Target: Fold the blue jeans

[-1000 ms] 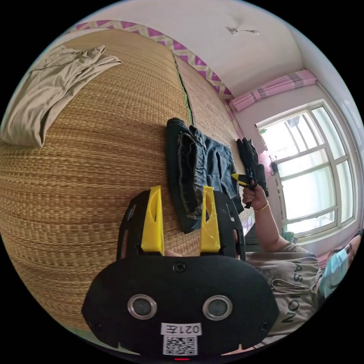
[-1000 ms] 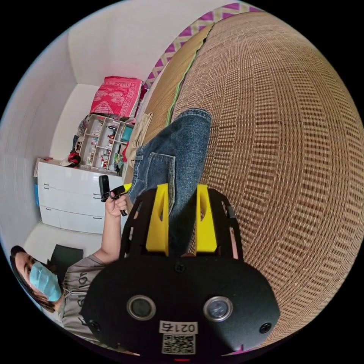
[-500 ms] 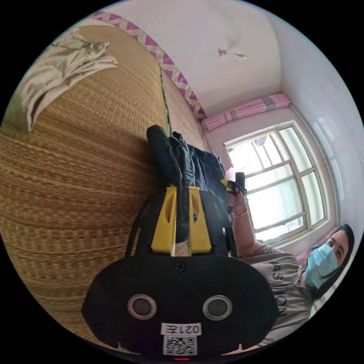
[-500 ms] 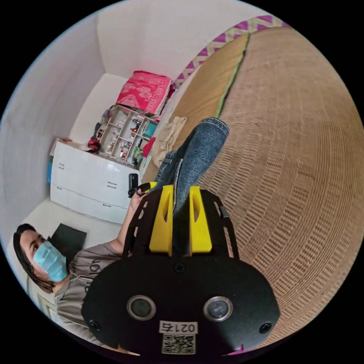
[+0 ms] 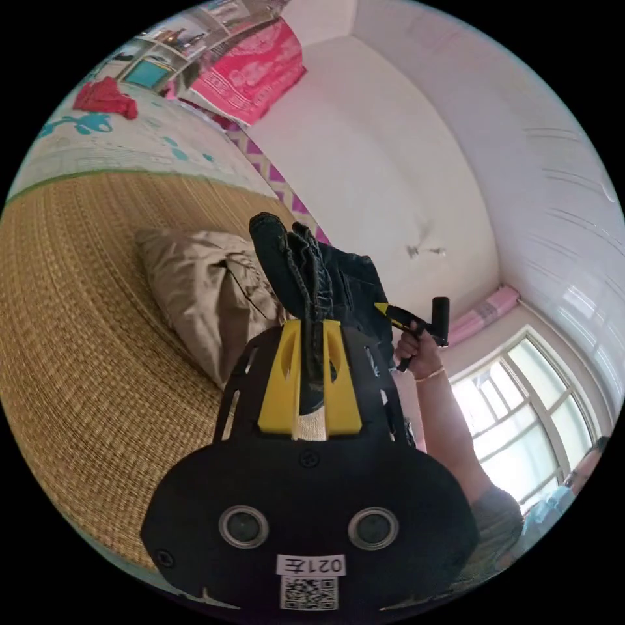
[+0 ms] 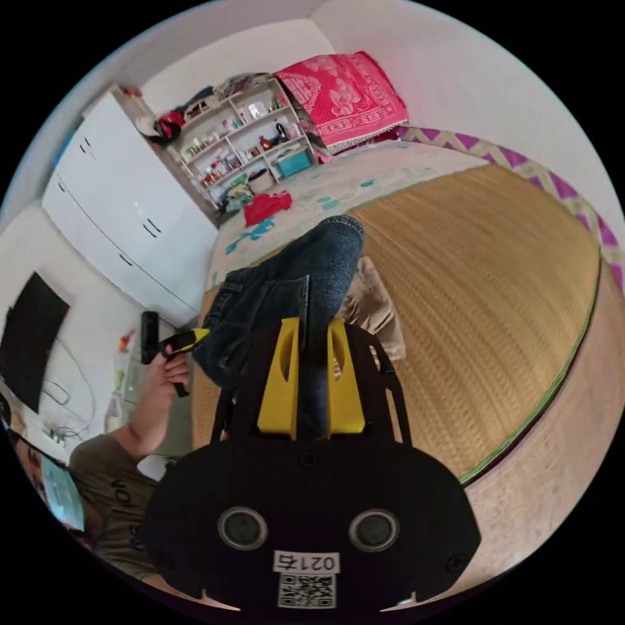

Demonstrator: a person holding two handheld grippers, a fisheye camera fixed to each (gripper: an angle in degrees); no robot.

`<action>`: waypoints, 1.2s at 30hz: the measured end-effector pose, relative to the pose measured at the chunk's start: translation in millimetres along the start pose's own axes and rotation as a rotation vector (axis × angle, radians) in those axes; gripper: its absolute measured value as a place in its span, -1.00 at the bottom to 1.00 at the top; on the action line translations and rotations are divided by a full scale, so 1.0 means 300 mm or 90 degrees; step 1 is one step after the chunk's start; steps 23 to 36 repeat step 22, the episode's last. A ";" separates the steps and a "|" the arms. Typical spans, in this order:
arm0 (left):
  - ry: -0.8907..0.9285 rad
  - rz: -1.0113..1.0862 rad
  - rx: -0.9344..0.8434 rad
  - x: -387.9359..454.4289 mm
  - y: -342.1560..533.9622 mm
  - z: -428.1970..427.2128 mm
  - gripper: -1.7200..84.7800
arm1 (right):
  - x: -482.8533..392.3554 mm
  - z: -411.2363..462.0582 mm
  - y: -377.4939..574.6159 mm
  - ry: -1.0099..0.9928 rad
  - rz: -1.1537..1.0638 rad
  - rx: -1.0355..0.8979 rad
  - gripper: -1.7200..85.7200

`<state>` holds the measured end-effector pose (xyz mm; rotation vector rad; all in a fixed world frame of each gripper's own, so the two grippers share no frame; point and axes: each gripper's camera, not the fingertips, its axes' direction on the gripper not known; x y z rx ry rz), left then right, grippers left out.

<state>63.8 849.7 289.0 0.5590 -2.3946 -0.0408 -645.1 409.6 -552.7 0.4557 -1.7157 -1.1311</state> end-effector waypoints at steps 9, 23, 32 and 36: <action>0.019 -0.169 0.122 -0.371 0.207 0.095 -0.84 | -0.065 0.573 -0.244 0.283 -0.053 -0.057 -0.81; 0.092 0.156 -0.120 0.497 0.440 0.271 -0.98 | 0.176 -0.177 0.984 0.178 0.014 -0.012 -0.97; 0.092 0.156 -0.120 0.497 0.440 0.271 -0.98 | 0.176 -0.177 0.984 0.178 0.014 -0.012 -0.97; 0.092 0.156 -0.120 0.497 0.440 0.271 -0.98 | 0.176 -0.177 0.984 0.178 0.014 -0.012 -0.97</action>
